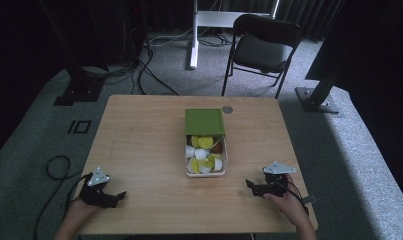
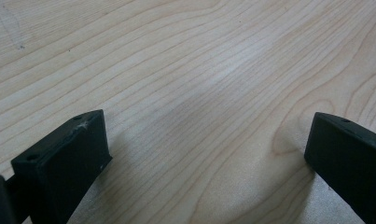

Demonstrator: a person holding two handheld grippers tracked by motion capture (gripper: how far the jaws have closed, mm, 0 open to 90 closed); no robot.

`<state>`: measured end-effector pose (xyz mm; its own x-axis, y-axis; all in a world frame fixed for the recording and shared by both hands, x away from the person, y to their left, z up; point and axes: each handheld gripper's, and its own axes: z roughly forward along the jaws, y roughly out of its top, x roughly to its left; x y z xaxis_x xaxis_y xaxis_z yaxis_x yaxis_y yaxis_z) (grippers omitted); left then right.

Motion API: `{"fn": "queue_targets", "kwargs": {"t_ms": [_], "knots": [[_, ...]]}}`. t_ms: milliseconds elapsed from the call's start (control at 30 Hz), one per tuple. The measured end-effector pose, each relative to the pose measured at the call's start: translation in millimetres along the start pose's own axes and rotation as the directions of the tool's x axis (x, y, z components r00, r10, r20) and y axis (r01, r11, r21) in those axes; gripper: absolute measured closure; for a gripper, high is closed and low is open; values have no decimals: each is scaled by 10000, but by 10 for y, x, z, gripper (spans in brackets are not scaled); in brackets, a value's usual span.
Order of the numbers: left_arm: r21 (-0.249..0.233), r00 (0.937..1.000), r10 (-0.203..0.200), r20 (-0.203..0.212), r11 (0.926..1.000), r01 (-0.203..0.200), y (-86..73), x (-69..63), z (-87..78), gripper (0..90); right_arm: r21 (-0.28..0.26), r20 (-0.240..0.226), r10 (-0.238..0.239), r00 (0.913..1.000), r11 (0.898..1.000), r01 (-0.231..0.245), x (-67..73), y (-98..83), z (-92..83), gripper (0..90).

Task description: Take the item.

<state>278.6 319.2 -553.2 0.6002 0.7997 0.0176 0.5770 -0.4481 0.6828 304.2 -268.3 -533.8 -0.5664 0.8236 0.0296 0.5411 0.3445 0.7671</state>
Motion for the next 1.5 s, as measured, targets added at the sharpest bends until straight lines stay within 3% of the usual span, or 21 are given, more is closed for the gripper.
{"fn": "queue_targets", "kwargs": {"t_ms": [500, 933, 1500], "knots": [[12, 10000, -3, 0, 10000, 3, 1, 0, -1, 5, -1012, -109, 226, 9997, 9946, -236, 63, 337, -214, 133], [11, 10000, -4, 2, 10000, 4, 1, 0, -1, 5, -1768, -717, -199, 9972, 9842, 70, 234, 676, -341, 136], [12, 10000, -2, 0, 10000, 2, 1, 0, -1, 5, -2219, -1290, -1043, 9861, 9723, 738, 525, 1051, -262, 137]]}}
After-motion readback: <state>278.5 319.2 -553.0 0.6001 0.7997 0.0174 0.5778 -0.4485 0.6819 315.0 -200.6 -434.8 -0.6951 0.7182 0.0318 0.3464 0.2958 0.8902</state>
